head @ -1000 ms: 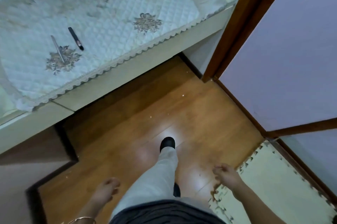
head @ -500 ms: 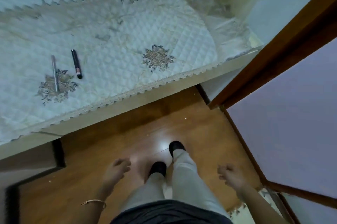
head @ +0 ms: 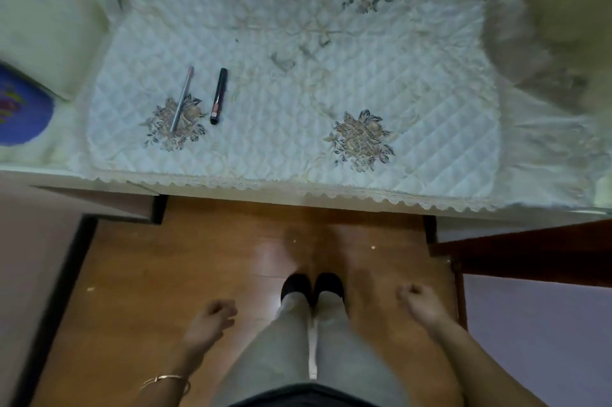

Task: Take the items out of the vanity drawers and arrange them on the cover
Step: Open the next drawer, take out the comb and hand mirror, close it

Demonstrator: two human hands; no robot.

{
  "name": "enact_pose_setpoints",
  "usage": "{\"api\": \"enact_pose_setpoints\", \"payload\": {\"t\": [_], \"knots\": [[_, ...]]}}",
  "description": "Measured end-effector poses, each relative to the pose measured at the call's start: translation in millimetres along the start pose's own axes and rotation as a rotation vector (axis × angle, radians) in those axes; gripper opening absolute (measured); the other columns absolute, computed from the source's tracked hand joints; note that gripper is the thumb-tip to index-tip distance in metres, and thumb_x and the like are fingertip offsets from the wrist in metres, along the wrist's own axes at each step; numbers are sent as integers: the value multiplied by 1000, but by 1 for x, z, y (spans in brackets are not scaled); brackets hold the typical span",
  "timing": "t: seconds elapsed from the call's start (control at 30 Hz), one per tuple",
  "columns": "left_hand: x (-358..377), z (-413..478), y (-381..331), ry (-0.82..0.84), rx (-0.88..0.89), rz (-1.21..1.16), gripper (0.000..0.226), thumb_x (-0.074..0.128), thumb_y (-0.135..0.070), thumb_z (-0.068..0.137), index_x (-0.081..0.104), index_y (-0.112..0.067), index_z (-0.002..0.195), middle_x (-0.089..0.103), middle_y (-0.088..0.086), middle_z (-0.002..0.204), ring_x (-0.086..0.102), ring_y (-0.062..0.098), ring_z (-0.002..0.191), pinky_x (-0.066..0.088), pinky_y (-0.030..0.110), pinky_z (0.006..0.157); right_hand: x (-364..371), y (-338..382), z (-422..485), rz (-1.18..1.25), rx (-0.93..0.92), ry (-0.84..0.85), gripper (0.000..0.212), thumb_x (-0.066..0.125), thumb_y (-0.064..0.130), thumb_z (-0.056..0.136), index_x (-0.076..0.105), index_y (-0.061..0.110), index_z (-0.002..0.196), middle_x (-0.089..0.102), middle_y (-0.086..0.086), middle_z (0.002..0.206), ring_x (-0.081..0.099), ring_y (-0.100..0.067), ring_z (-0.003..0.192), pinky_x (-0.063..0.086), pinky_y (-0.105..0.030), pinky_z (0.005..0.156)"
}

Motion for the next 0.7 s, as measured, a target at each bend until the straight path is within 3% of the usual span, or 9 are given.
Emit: {"api": "enact_pose_setpoints", "payload": {"t": [0.1,0.17,0.27,0.33,0.4,0.47,0.53,0.6,0.7], "knots": [[4,19,-14,-12,43,1,7,51,-13,91,57,-15,88,59,10,104,57,20,87,35,24,62,20,40,14,-3,-21,62,11,50,11,92,61,8,92,58,-12,96,55,-27,95,42,-30,77],[8,39,-29,-4,76,-18,12,49,-12,92,57,-9,101,57,11,106,55,21,90,37,22,64,36,60,28,3,-36,79,17,51,9,90,61,2,103,58,-12,99,56,-30,102,42,-35,88],[16,70,-60,19,116,-52,27,48,-14,93,54,-7,118,56,9,105,53,21,96,40,24,69,63,86,47,81,-46,102,29,51,7,91,58,-6,115,60,-18,101,56,-29,98,45,-30,76],[24,96,-80,58,101,-187,32,44,-15,95,48,-9,126,54,7,114,51,20,104,41,29,85,82,99,59,248,4,138,32,49,11,93,54,-3,121,59,-26,116,56,-36,107,46,-35,78],[30,118,-99,88,90,-383,35,40,-13,96,42,-9,130,51,6,120,49,21,112,37,34,96,100,111,72,484,58,196,35,44,18,95,48,6,127,58,-18,121,59,-27,100,45,-28,73],[35,134,-117,99,64,-593,33,41,-9,96,41,-9,129,51,5,119,48,21,115,36,35,100,112,116,90,665,85,232,30,42,18,96,48,15,125,62,-7,105,61,-13,79,50,-20,62],[35,147,-129,121,43,-711,16,42,-5,94,50,-13,107,55,5,113,51,18,110,38,34,99,119,118,102,780,111,245,24,42,16,96,46,21,119,68,1,83,65,-6,65,53,-14,53],[32,154,-136,168,37,-742,20,40,-2,94,48,-17,82,57,6,109,57,13,96,44,30,91,122,117,107,820,125,248,13,43,18,96,49,22,107,70,9,66,62,-3,68,48,-15,60],[29,154,-132,223,50,-705,26,38,-2,94,50,-22,84,62,0,104,58,9,96,41,28,91,121,114,105,828,132,246,23,42,20,96,54,20,76,65,13,45,57,1,58,42,-14,60]]}}
Point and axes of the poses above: each hand's wrist, its own z-axis towards the middle knuckle, its own x-axis out of the palm, y = z × x, the point moved 3 cm from there along z, towards the middle knuckle
